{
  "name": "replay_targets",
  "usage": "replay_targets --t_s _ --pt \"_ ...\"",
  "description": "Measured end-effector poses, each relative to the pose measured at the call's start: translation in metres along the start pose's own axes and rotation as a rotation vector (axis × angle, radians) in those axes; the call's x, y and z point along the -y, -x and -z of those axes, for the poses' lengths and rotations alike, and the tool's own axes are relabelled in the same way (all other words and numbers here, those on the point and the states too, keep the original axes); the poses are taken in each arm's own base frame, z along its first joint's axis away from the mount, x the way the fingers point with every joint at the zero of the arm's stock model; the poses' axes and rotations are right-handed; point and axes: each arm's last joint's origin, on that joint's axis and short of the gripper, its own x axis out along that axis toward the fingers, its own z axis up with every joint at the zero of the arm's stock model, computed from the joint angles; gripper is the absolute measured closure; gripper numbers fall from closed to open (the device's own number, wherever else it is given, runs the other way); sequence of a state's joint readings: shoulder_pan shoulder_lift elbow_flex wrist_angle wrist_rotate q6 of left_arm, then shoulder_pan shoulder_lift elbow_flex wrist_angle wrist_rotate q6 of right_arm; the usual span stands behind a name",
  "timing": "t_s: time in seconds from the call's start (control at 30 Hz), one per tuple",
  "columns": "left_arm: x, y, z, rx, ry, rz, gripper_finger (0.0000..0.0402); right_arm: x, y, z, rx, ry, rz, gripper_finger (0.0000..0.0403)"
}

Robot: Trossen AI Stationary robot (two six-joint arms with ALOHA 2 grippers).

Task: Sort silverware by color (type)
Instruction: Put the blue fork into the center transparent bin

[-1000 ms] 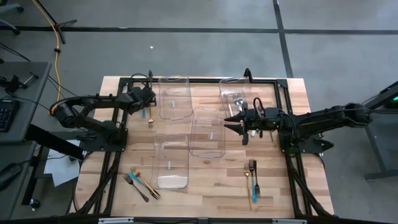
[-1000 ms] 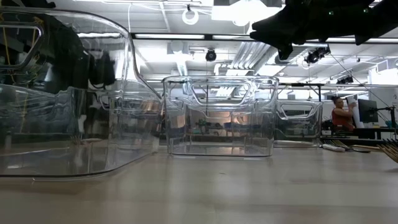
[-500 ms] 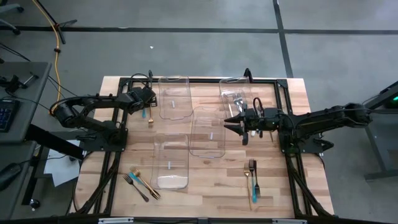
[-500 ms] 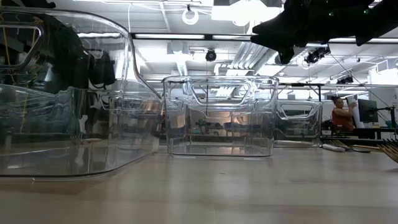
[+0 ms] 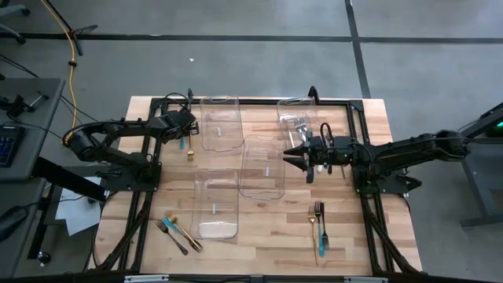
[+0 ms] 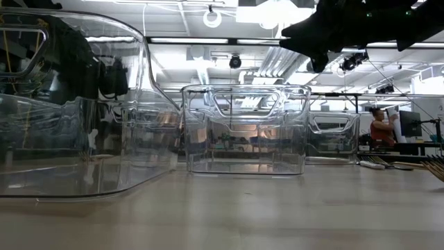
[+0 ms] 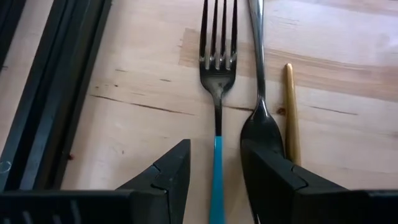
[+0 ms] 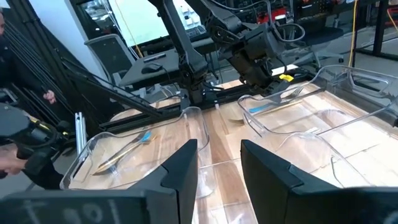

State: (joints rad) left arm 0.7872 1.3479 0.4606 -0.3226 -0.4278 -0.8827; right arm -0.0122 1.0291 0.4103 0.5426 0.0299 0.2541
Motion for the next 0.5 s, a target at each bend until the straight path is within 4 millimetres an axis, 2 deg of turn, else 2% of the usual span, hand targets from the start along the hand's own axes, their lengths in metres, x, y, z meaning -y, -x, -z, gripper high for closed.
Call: replay_targets --t_s 0.23,0.5 --pt "-0.003 0.0003 0.0022 -0.022 0.015 -0.033 0.0269 0.0 0.0 0.0 0.0 0.0 0.0 0.0284" --pt "-0.0022 0.0004 0.0019 -0.026 0.018 -0.02 0.029 0.0 0.0 0.0 0.0 0.0 0.0 0.0284"
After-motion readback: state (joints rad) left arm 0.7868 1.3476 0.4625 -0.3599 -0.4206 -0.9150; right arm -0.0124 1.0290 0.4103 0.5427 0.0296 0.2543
